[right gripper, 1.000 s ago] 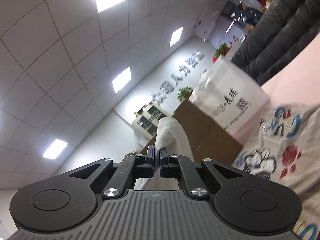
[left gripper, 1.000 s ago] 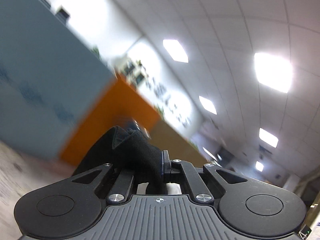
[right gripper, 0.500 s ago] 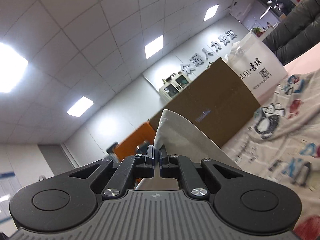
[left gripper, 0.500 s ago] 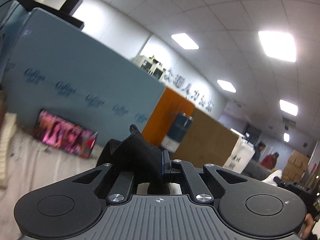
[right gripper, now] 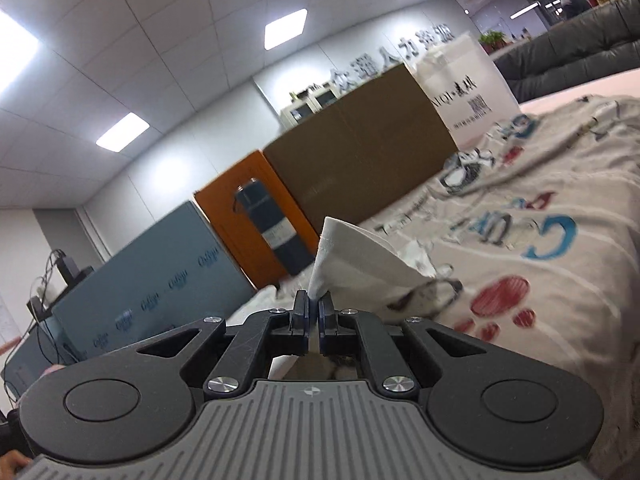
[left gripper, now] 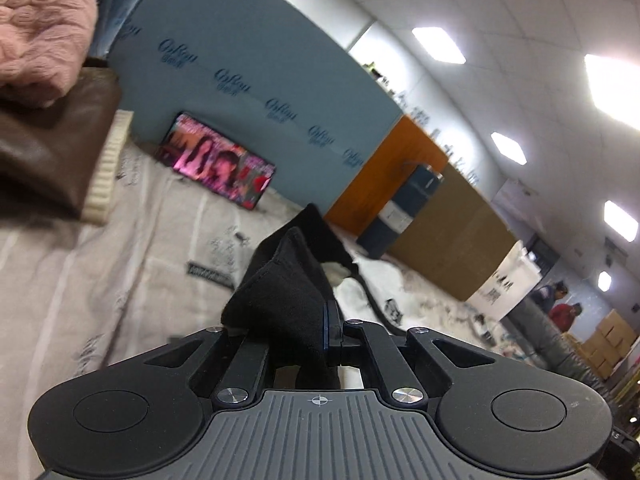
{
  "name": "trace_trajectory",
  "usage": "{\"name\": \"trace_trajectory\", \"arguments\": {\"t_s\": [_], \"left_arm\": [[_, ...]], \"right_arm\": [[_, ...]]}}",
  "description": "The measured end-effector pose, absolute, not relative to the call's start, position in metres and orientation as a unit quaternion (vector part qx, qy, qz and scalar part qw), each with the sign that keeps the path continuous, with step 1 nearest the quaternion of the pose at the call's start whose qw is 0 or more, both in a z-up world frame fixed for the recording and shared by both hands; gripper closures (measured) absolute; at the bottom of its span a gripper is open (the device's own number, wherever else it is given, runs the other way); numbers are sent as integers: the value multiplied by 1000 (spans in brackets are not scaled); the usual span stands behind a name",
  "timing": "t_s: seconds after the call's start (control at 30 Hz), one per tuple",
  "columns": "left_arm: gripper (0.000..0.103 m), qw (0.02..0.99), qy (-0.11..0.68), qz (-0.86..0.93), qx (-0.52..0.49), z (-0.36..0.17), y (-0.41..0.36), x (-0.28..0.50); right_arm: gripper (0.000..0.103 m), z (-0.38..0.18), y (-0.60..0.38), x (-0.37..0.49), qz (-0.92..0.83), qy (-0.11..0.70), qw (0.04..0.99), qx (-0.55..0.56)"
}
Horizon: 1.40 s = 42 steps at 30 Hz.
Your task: Fold clothes
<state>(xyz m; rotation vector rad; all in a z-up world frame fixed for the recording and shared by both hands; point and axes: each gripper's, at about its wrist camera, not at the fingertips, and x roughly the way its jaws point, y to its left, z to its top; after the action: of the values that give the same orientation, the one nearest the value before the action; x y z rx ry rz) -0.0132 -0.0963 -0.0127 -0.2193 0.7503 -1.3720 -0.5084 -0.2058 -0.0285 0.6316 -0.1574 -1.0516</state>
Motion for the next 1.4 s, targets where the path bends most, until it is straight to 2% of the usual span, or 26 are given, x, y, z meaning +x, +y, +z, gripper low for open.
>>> {"name": "trace_trajectory", "arguments": {"t_s": [0.1,0.17,0.23,0.3,0.33,0.37,0.4,0.43,0.5,0.53,0.73,0.87,1.0,1.03,1.07,1.17,1.2,1.27,1.4], "left_arm": [[98,723,335,-602,-58,-15,-93,-20],[90,739,319,-593,-17,-17,-92,-25],[88,747,313,-586,-4,-17,-87,-24],[78,751,310,-583,-6,-14,-78,-19],[63,761,304,-574,-11,-10,-73,-14],[48,772,293,-564,-25,-5,-66,-9],[40,783,281,-554,-41,1,-58,-4],[32,790,271,-546,-61,7,-53,2],[32,792,258,-544,-99,19,-48,16],[32,787,256,-549,-115,25,-51,24],[32,720,295,-617,-120,36,-134,64],[33,682,344,-641,-77,21,-212,82],[36,670,384,-635,-24,-6,-270,91],[38,670,394,-629,-14,-13,-279,92],[46,665,403,-629,-8,-19,-284,91],[49,648,407,-643,20,-31,-289,81],[50,649,396,-649,40,-32,-289,75],[58,653,371,-654,85,-32,-290,63],[61,639,336,-677,144,-28,-287,49]], "right_arm": [[99,-37,-197,-510,-501,-46,813,294],[99,-43,-194,-512,-500,-21,814,295],[98,-48,-194,-516,-489,-2,817,306],[89,-48,-192,-521,-472,7,823,314],[84,-44,-190,-522,-466,10,829,310],[69,-40,-189,-523,-462,7,835,299],[54,-34,-187,-525,-457,-3,843,285],[50,-26,-186,-527,-448,-15,852,271],[38,-12,-192,-532,-425,-43,867,256],[36,-6,-200,-532,-416,-56,871,256],[35,28,-286,-486,-365,-51,886,282],[27,41,-358,-433,-335,-19,892,304],[27,35,-431,-377,-336,22,877,343],[27,31,-448,-364,-338,28,871,356],[27,25,-464,-352,-340,37,865,368],[27,6,-502,-318,-339,64,854,391],[27,0,-511,-308,-337,75,851,396],[27,-14,-527,-285,-329,107,846,406],[27,-35,-536,-250,-331,160,843,393]]}}
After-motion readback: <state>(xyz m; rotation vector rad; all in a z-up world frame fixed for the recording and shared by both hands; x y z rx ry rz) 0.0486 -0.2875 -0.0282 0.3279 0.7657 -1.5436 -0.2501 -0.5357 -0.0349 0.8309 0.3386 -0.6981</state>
